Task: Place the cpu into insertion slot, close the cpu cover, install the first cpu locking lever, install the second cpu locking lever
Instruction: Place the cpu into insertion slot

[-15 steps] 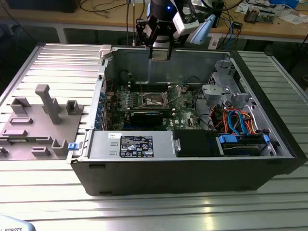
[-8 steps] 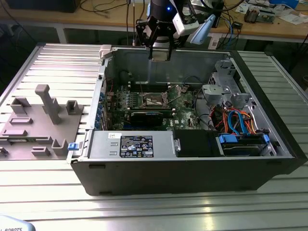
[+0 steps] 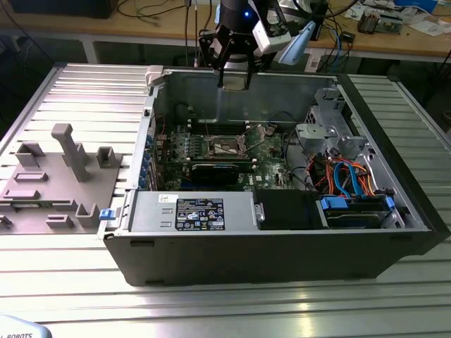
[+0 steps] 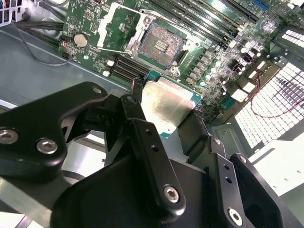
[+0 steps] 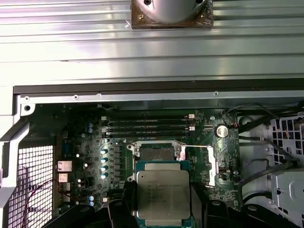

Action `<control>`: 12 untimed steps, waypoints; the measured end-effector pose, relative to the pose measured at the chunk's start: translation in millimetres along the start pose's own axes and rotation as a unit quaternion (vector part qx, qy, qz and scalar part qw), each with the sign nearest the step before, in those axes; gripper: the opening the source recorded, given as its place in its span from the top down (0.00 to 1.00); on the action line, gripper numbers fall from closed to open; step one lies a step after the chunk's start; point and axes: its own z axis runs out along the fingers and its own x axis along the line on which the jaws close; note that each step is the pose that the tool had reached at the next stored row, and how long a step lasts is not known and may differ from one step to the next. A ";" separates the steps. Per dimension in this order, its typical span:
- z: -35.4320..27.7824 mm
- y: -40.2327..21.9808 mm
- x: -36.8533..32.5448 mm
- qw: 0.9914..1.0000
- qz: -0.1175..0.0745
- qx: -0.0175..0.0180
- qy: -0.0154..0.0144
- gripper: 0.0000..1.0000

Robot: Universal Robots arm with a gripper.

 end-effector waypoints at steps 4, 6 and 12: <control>1.0 -0.1 0.0 1.000 0.000 0.000 0.000 0.46; 1.7 -0.2 0.0 1.000 0.000 0.000 0.000 0.46; 3.1 -0.3 -0.1 1.000 0.000 0.000 0.000 0.46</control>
